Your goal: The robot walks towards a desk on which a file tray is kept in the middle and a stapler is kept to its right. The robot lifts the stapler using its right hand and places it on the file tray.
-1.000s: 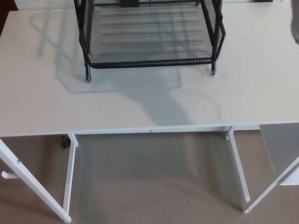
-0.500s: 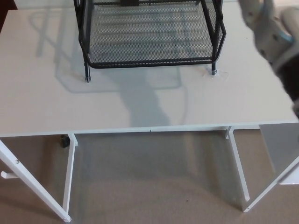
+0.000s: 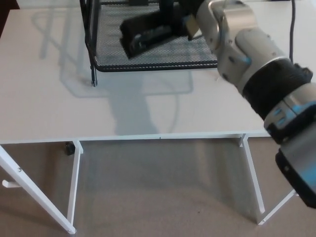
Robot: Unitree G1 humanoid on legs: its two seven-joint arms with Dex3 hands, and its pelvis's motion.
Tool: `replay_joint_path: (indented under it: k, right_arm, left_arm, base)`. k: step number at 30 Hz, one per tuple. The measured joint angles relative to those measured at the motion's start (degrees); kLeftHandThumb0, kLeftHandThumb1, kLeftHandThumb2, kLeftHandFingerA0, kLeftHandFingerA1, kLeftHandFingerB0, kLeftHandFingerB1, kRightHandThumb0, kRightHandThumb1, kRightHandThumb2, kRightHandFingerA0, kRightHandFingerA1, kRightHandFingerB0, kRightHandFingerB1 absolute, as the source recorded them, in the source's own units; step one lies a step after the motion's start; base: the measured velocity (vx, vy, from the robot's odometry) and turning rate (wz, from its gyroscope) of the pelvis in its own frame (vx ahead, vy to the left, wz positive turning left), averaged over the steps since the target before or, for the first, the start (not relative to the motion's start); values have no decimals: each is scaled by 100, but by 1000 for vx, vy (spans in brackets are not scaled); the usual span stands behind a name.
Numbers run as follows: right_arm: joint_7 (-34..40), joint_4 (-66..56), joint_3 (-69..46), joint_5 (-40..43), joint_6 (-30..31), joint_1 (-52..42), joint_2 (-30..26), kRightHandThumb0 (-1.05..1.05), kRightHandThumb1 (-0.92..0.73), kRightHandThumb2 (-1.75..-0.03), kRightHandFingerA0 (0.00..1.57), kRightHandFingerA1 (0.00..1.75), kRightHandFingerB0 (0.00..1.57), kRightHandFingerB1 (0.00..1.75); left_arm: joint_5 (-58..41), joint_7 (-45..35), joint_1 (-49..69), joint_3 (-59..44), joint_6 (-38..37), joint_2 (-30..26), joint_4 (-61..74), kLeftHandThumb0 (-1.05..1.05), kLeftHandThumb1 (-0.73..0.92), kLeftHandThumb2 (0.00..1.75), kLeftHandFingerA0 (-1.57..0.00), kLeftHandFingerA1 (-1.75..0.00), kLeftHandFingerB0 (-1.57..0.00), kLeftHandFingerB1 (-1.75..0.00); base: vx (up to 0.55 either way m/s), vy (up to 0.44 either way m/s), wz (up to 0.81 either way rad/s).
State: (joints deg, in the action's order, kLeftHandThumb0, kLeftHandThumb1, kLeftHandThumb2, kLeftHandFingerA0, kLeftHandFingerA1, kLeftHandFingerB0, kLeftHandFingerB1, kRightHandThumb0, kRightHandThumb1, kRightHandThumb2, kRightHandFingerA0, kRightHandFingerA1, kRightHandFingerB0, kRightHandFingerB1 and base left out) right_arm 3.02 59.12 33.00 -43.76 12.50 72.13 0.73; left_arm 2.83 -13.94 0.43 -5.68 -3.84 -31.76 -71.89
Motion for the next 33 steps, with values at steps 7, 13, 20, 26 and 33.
replay_joint_path:
  k: [7, 13, 20, 26, 33]
  right_arm:
    - [-35, 15, -284, 135, 125, -234, 18, -24, -59, -57, 63, 105, 55, 47]
    - [-126, 170, -749, 383, 191, -232, -3, -22, -42, -91, 20, 61, 19, 52]
    - [-98, 319, -1018, 559, 255, -237, -7, -38, -51, -77, 0, 17, 11, 43]
    - [-289, 345, -688, 522, 370, -104, -120, -87, -47, -76, 0, 18, 0, 0]
    - [-815, 178, -411, 474, 388, 268, -451, -105, -59, -86, 0, 19, 0, 0]
  left_arm:
    - [45, -4, 15, 18, -1, 7, -41, -105, 36, 138, -94, -124, -6, -83]
    - [26, -10, 3, -107, 0, 25, -82, -105, 52, 133, -72, -111, -37, -99]
    - [53, -19, 37, -81, 0, 25, -43, -105, 52, 133, -72, -111, -46, -100]
    - [49, -22, 33, -93, 0, 25, -44, -105, 51, 132, -68, -112, -45, -100]
    - [56, -33, 84, -100, 0, 28, -33, -105, 40, 139, -71, -112, -11, -81]
  base:
    - [0, 0, 0]
    - [0, 0, 0]
    - [0, 0, 0]
    - [0, 0, 0]
    - [0, 0, 0]
